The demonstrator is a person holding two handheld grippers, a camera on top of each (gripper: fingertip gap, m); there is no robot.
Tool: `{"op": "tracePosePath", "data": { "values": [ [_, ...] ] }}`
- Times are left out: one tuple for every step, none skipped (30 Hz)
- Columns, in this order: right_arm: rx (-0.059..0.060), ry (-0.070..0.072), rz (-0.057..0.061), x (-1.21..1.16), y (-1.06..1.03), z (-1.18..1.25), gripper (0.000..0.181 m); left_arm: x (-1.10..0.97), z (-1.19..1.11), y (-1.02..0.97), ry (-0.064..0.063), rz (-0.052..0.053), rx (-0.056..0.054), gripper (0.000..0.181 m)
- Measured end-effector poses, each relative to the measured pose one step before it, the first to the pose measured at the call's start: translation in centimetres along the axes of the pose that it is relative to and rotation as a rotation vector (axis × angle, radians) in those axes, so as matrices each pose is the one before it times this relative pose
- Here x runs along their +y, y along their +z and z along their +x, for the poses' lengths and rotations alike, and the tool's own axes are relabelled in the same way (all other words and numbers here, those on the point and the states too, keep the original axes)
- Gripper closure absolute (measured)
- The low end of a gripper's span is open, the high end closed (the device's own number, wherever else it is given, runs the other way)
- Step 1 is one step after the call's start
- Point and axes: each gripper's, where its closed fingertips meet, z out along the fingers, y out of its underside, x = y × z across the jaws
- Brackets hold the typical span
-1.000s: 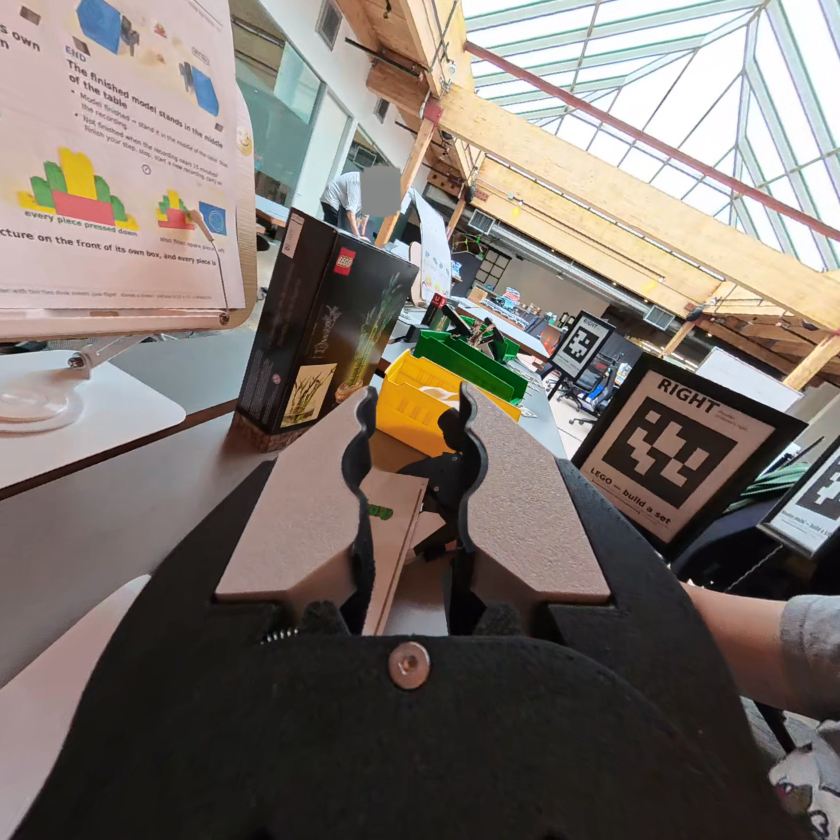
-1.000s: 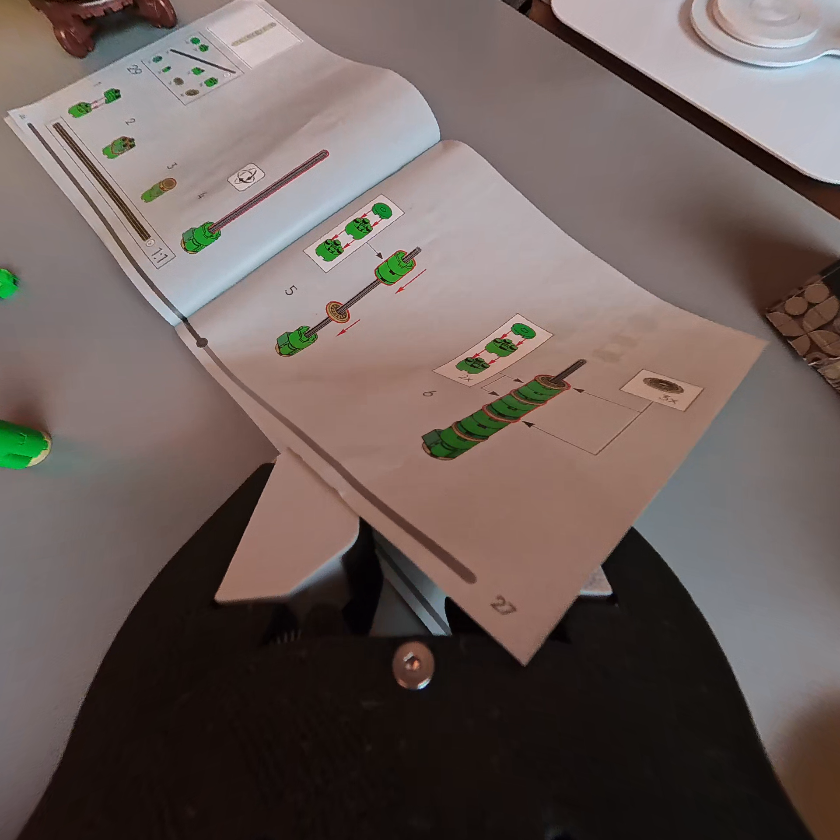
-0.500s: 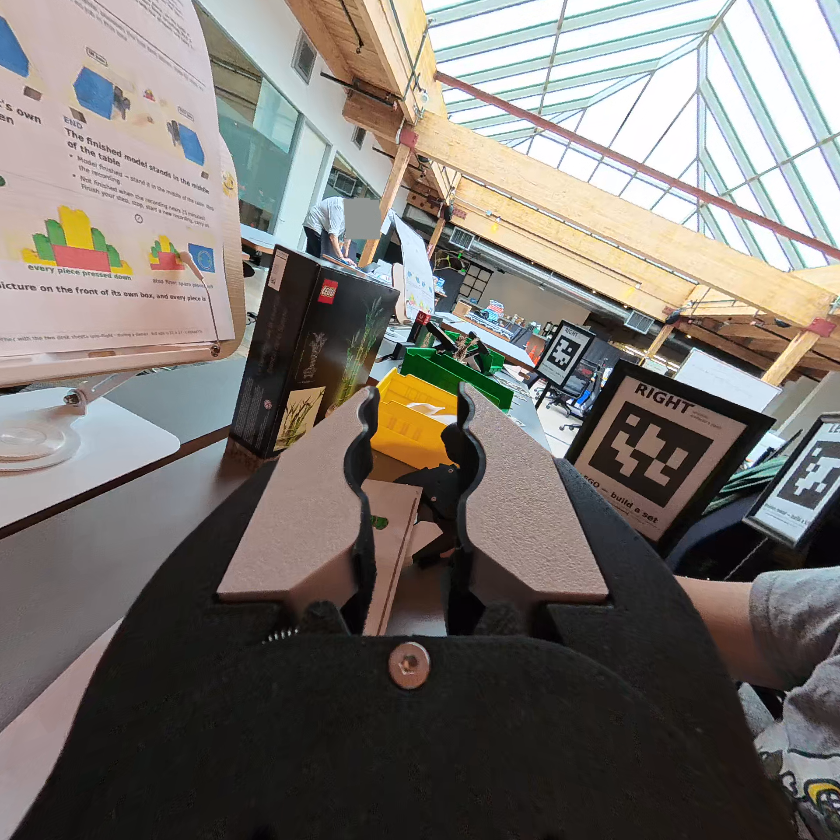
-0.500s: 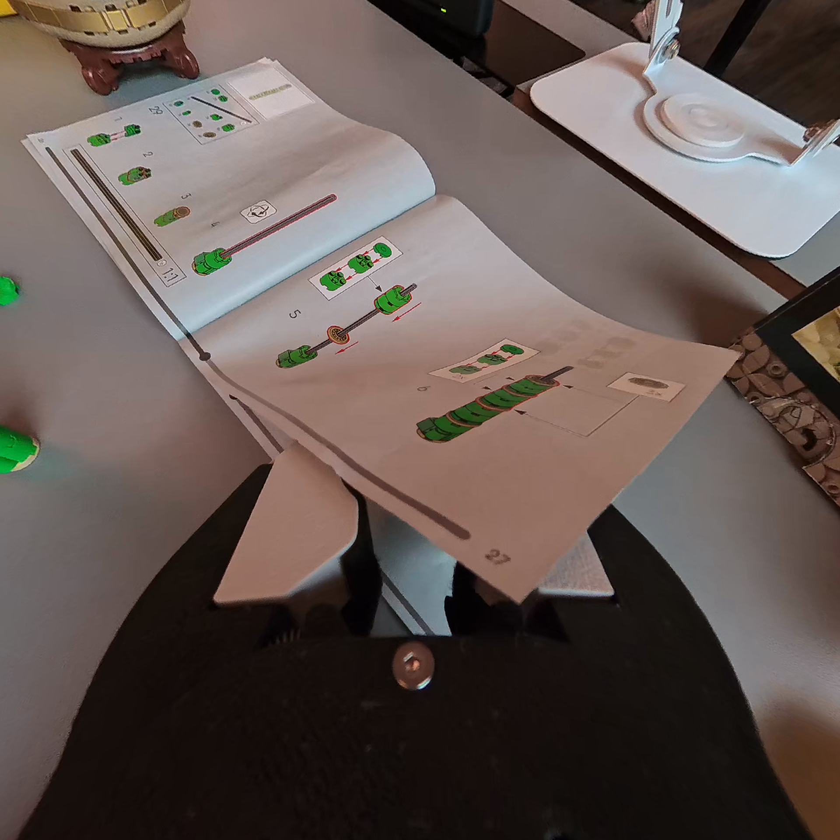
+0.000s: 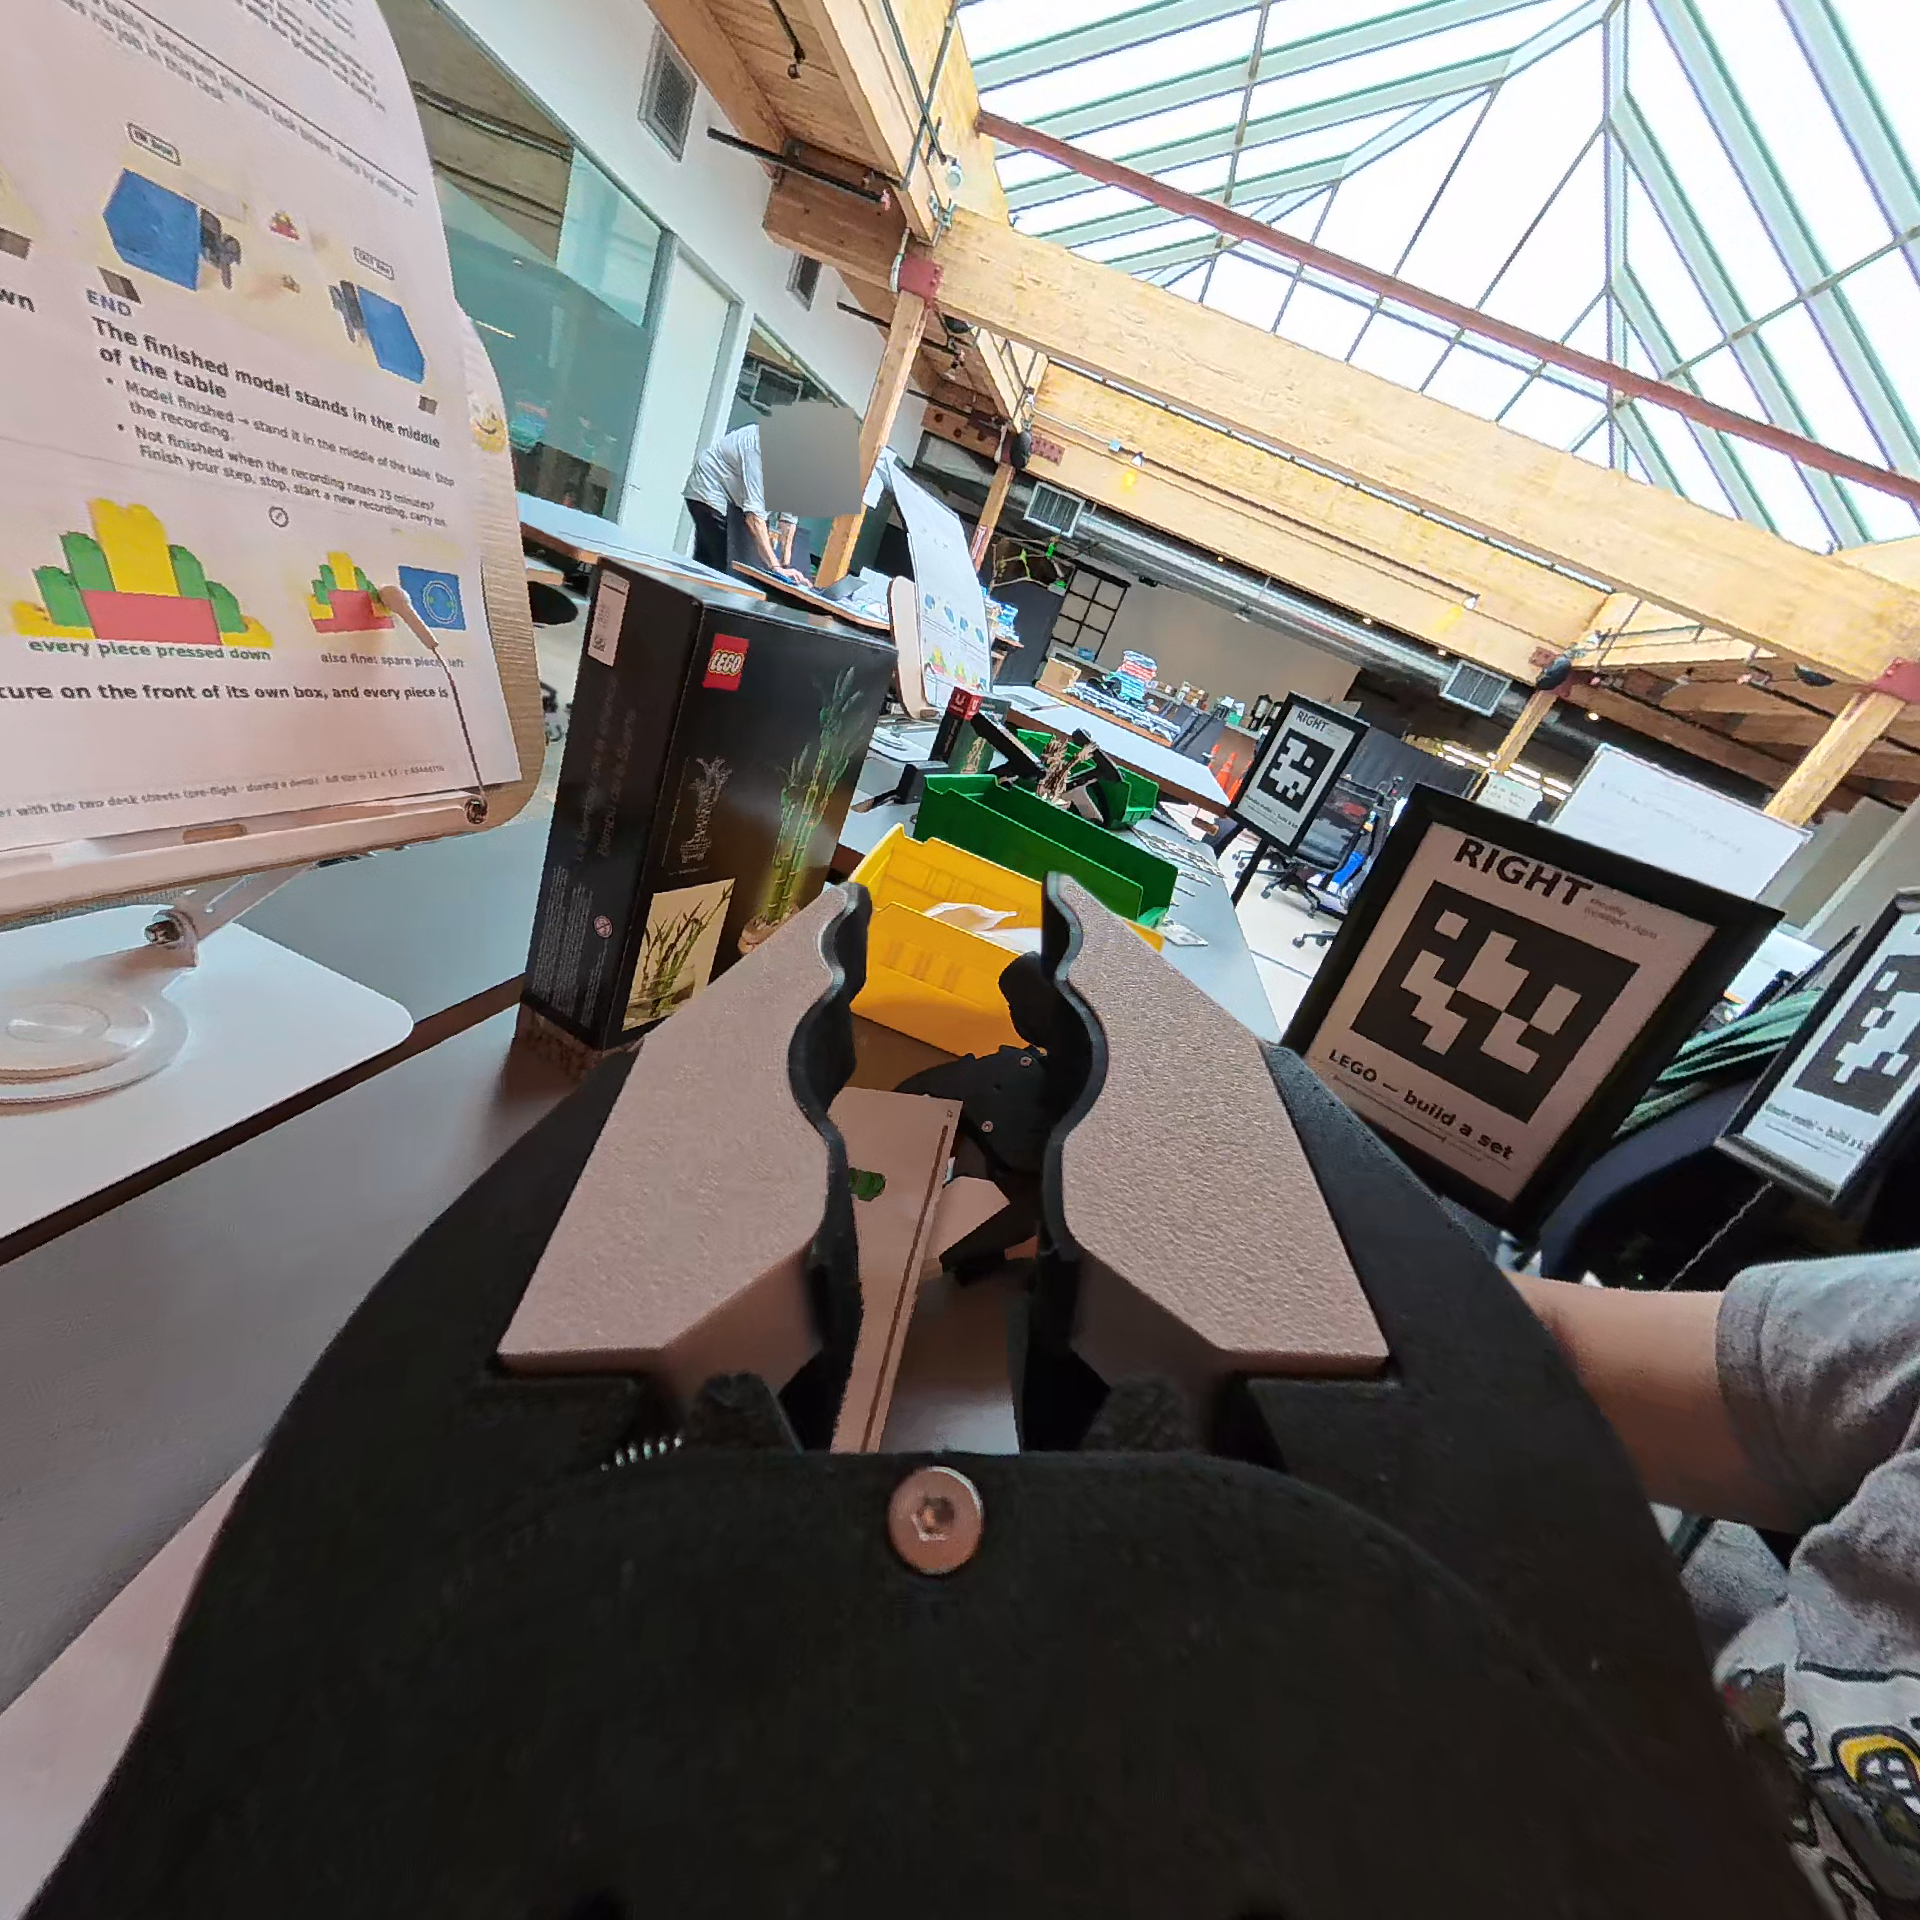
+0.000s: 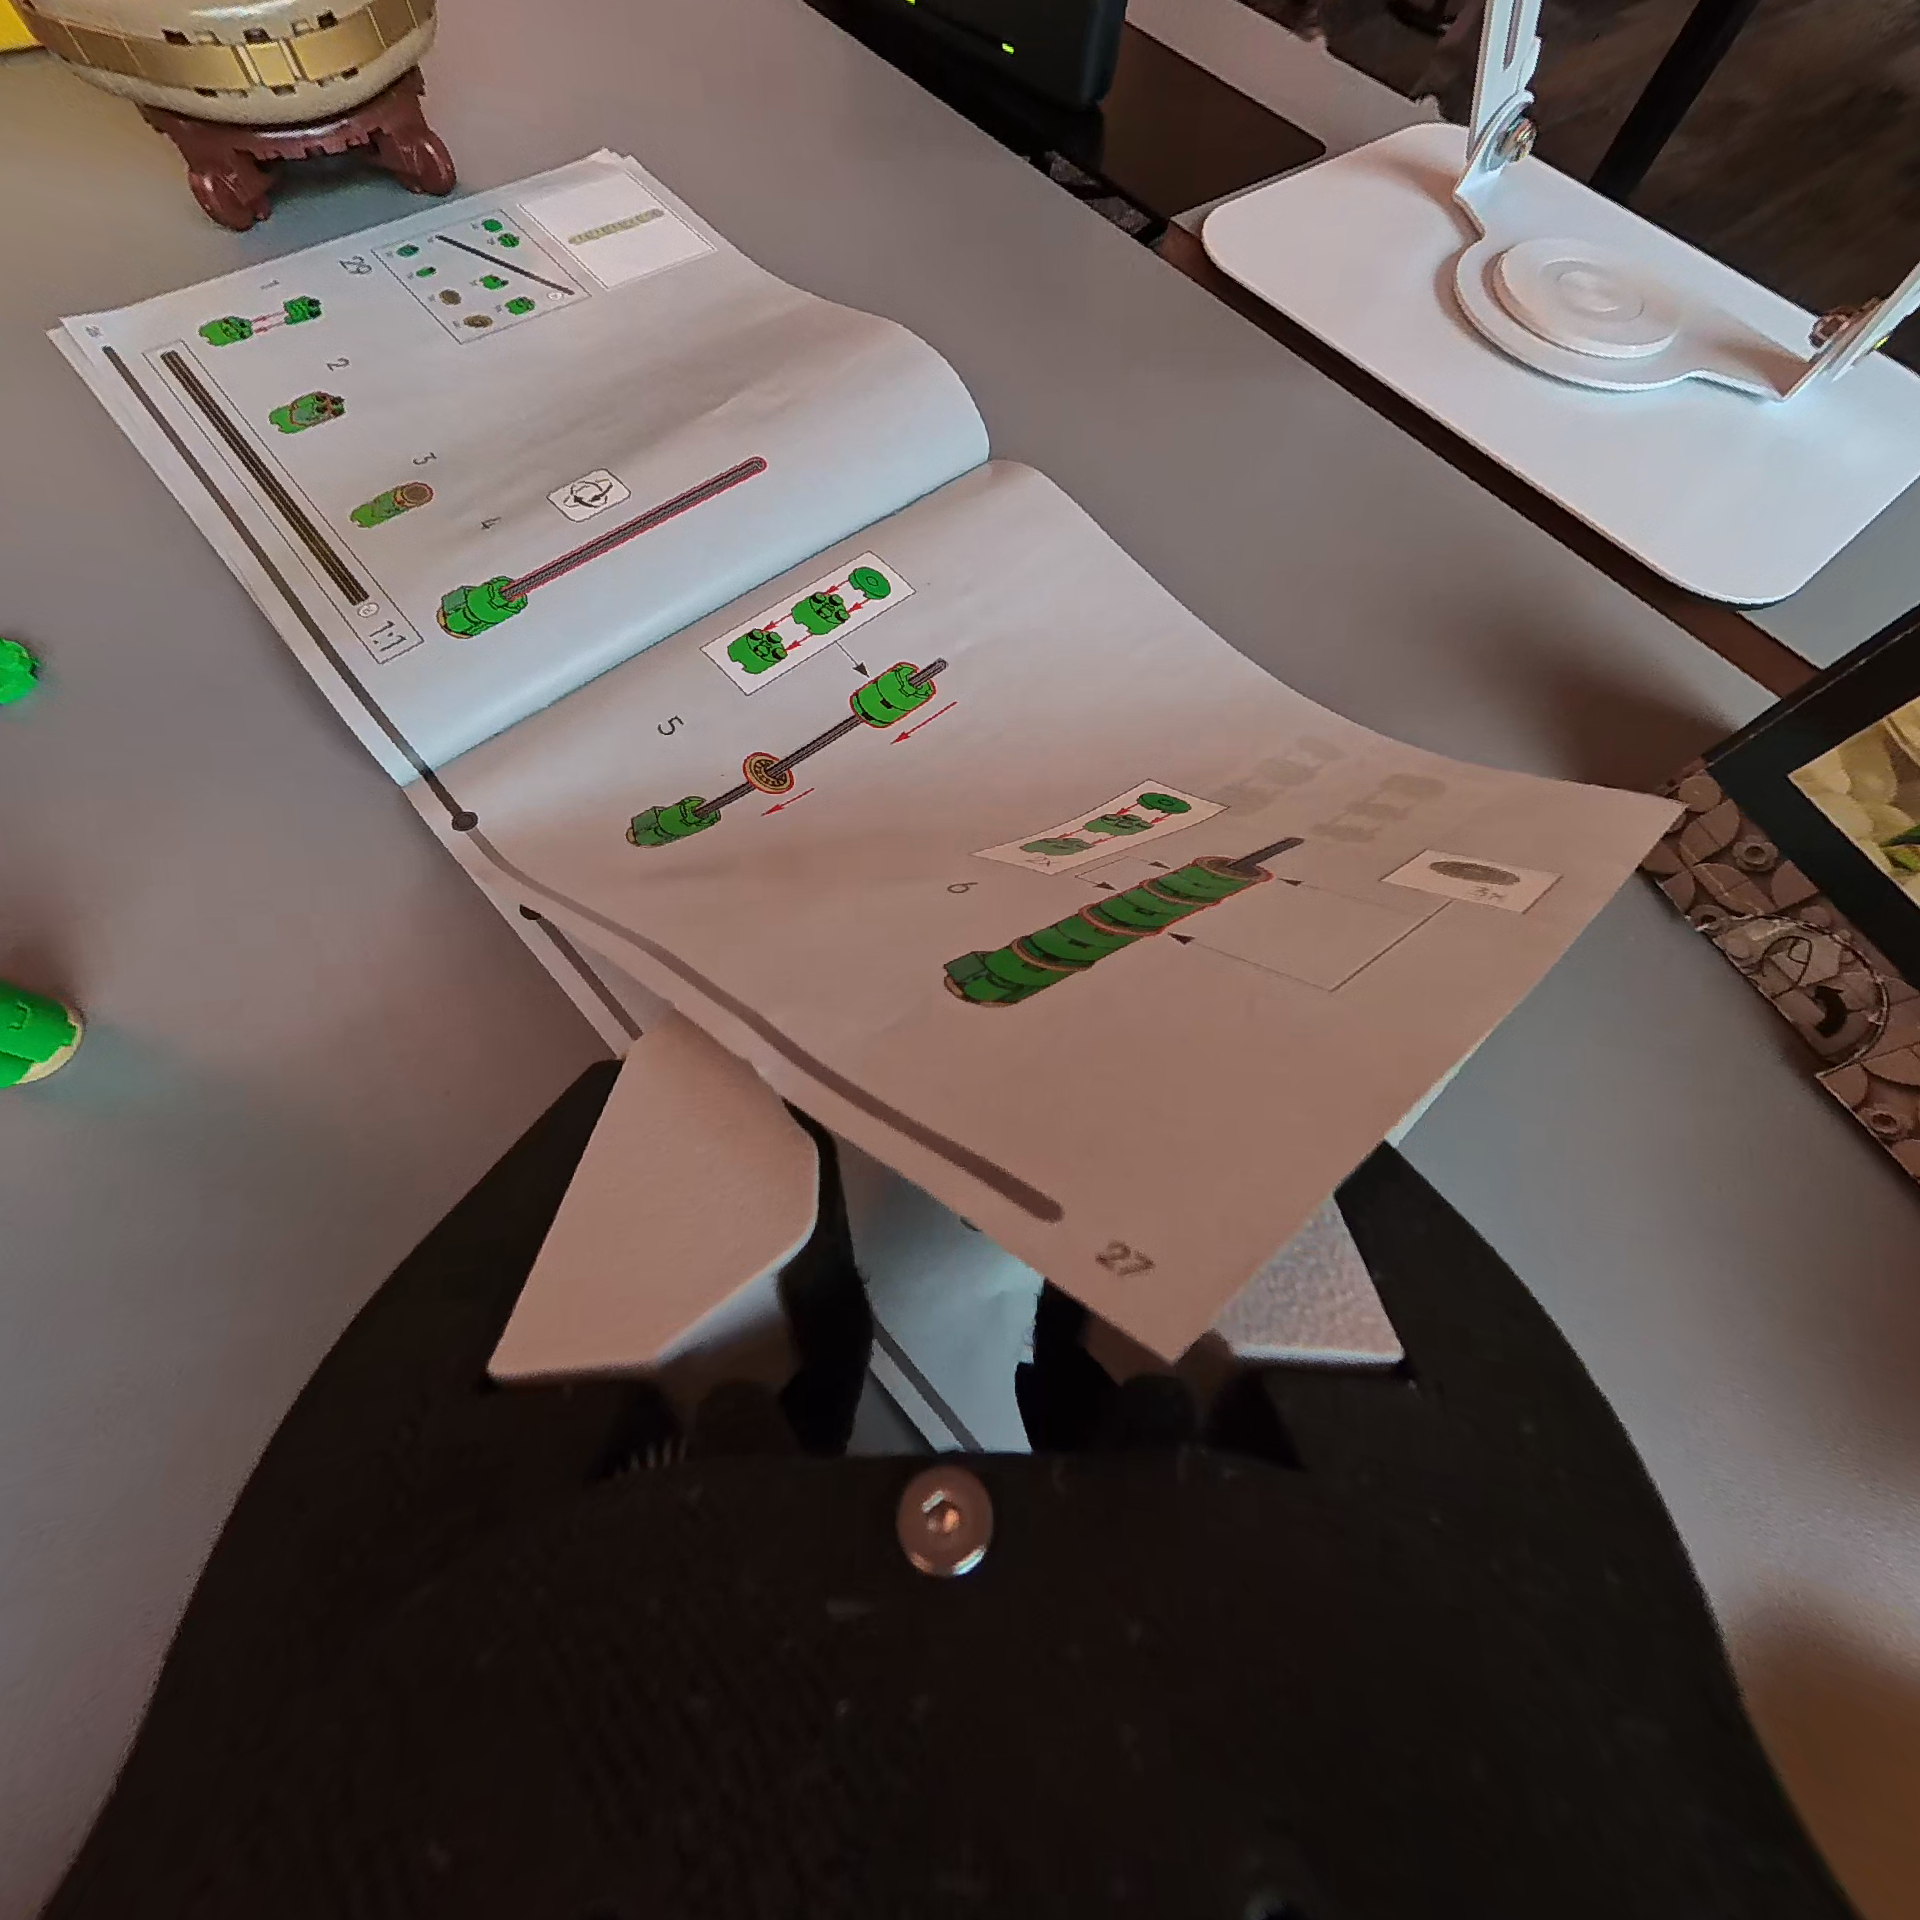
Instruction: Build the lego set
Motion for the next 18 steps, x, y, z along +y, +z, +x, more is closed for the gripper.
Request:
{"op": "tracePosePath", "data": {
  "values": [
    [0.001, -0.0016, 0.0015, -0.025, -0.007, -0.002, 0.144, 0.055, 0.032, 0.058, 0.0113, -0.0057, -0.0061, 0.149],
    [0.0026, -0.0004, 0.0016, -0.017, -0.018, 0.024, 0.144, 0.07, 0.022, 0.066, 0.0108, -0.0057, -0.006, 0.15],
    [0.0016, -0.0008, 0.0014, -0.013, -0.003, 0.013, 0.144, 0.067, 0.055, 0.066, 0.0079, -0.0042, -0.0029, 0.149],
    [0.0003, -0.0015, 0.0013, -0.017, -0.015, -0.007, 0.145, 0.055, 0.074, 0.064, 0.0039, -0.0029, 0.0007, 0.15],
    [0.0009, -0.0018, 0.0009, -0.005, -0.012, -0.01, 0.144, 0.034, 0.067, 0.064, -0.0005, -0.0017, 0.0027, 0.15],
    [0.0012, -0.0014, 0.0003, -0.015, -0.004, -0.001, 0.144, 0.045, 0.065, 0.059, -0.0032, -0.0011, 0.0034, 0.15],
    [0.0005, -0.001, 0.0, 0.007, 0.005, 0.0, 0.144, 0.037, 0.037, 0.054, -0.0031, -0.0011, 0.0028, 0.15],
    [0.0002, -0.0007, -0.0004, 0.0, 0.002, -0.012, 0.145, 0.03, 0.027, 0.031, -0.0009, -0.0009, 0.0012, 0.15],
    [-0.0001, -0.0004, -0.0007, 0.013, 0.006, -0.006, 0.145, 0.021, 0.02, 0.028, 0.0003, -0.0011, -0.0005, 0.15],
    [-0.0005, -0.0006, -0.0005, 0.002, 0.002, -0.01, 0.145, -0.017, 0.048, 0.025, 0.0005, -0.0003, 0.0004, 0.15],
    [-0.0008, -0.0011, -0.0004, 0.005, 0.014, -0.019, 0.145, -0.047, 0.119, 0.024, 0.0001, 0.0, 0.0016, 0.151],
    [-0.0007, -0.0017, 0.0, 0.002, -0.006, -0.02, 0.145, -0.077, 0.158, 0.032, 0.0, -0.0003, 0.001, 0.151],
    [0.0004, -0.002, 0.0001, -0.006, 0.0, -0.023, 0.145, -0.092, 0.21, 0.029, 0.0045, -0.0007, 0.0004, 0.151],
    [0.0001, -0.0019, -0.0003, 0.002, -0.003, -0.013, 0.145, -0.097, 0.259, 0.043, 0.0107, -0.0007, -0.0003, 0.151],
    [0.0002, -0.0019, -0.0003, 0.005, 0.009, -0.019, 0.145, -0.074, 0.23, 0.05, 0.014, -0.0019, -0.0021, 0.151],
    [0.0001, -0.0019, -0.0003, 0.001, -0.003, -0.014, 0.145, -0.045, 0.212, 0.046, 0.0138, -0.0037, -0.0027, 0.151],
    [0.0003, -0.0013, -0.0002, -0.004, 0.004, -0.007, 0.145, -0.021, 0.2, 0.059, 0.0106, -0.004, -0.0009, 0.152],
    [-0.0001, -0.0007, -0.0003, 0.008, 0.009, -0.005, 0.145, -0.043, 0.195, 0.042, 0.0064, -0.0021, 0.0018, 0.152]
  ]
}}
